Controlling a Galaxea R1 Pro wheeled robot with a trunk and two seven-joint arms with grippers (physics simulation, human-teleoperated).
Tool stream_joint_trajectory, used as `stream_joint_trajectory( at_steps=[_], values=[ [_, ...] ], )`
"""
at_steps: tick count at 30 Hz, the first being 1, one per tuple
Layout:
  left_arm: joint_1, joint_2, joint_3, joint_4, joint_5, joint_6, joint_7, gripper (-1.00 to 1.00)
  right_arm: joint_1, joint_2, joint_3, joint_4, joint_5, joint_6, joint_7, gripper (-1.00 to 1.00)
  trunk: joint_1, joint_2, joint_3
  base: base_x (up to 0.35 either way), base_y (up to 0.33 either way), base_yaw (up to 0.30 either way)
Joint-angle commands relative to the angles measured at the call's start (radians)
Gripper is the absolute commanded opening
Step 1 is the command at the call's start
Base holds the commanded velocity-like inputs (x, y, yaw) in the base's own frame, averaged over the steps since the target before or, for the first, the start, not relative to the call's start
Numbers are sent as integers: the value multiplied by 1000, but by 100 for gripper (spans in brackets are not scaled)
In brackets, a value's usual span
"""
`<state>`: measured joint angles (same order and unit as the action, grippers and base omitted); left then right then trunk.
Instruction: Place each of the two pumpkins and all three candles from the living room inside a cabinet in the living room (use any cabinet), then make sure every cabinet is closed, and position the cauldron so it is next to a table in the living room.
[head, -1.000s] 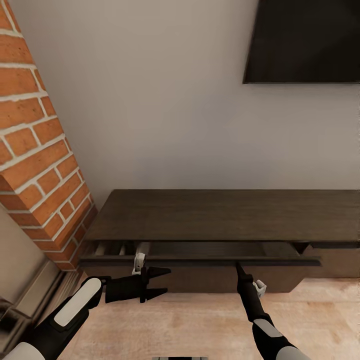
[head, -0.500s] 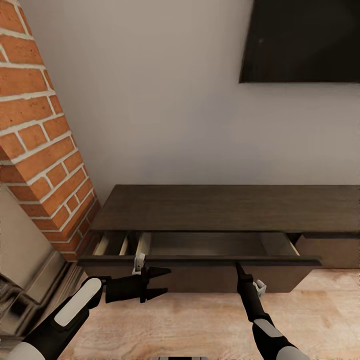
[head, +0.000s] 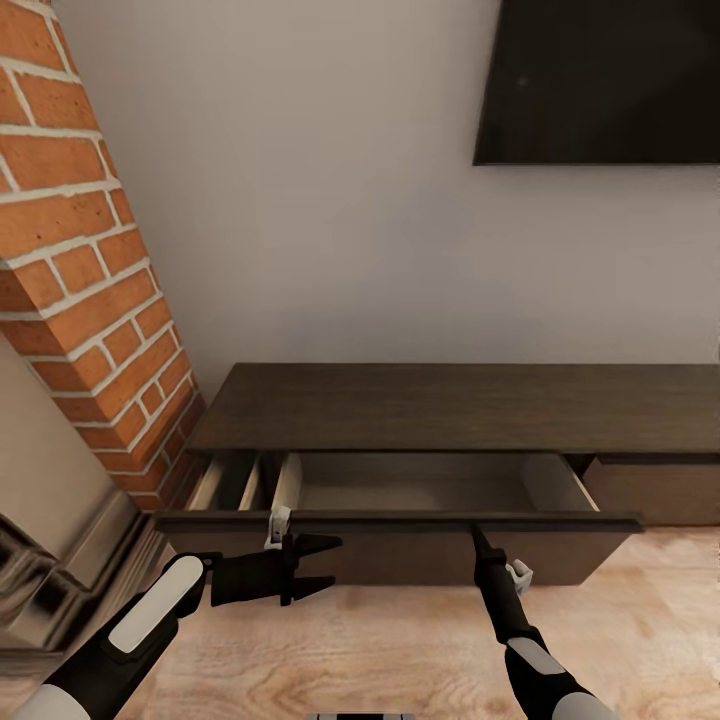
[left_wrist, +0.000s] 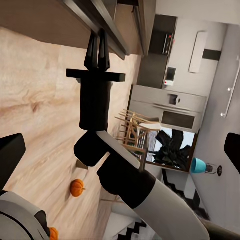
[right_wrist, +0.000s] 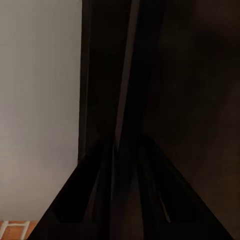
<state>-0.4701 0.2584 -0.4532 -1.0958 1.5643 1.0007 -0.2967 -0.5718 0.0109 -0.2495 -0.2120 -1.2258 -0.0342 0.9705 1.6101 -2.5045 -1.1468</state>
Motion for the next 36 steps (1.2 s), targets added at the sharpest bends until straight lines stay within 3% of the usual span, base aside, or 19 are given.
stream_joint_trajectory(
  at_steps=[1, 36],
  values=[
    [-1, 1, -2, 1, -7, -1, -10, 100, -1, 0, 4, -1, -8, -1, 11, -100, -1, 0, -1, -96, 0, 0],
    [-1, 1, -2, 1, -7, -1, -10, 100, 0, 0, 3, -1, -8, -1, 11, -100, -1, 0, -1, -50, 0, 0]
  ],
)
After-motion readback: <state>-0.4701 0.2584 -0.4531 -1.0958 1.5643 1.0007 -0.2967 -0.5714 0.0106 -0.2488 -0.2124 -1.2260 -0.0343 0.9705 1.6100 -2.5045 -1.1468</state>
